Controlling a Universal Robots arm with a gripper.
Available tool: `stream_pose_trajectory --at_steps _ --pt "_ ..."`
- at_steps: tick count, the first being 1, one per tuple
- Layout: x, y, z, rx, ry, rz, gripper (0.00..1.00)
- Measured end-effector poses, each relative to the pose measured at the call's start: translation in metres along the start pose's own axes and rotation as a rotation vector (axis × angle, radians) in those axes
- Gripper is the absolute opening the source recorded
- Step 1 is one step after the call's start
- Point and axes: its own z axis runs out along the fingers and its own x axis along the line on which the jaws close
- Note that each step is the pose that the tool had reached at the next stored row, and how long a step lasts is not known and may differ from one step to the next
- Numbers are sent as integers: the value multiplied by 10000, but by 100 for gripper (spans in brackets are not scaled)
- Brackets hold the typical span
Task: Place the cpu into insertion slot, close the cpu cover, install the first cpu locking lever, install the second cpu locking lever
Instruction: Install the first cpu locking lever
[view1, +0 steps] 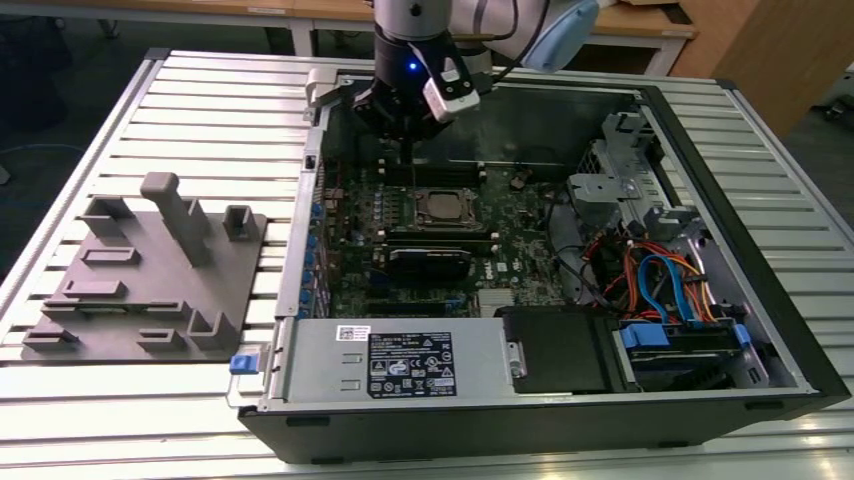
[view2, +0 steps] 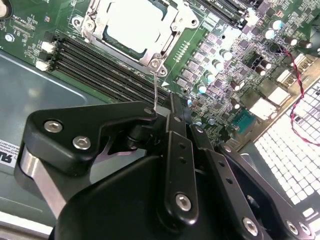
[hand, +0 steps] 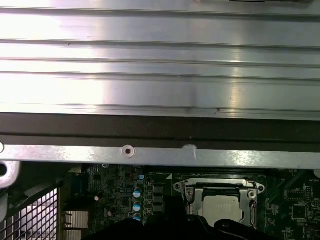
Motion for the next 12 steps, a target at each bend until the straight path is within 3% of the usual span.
stream_pose_trajectory --at_steps 12 --pt "-61 -1 0 1 1 0 10"
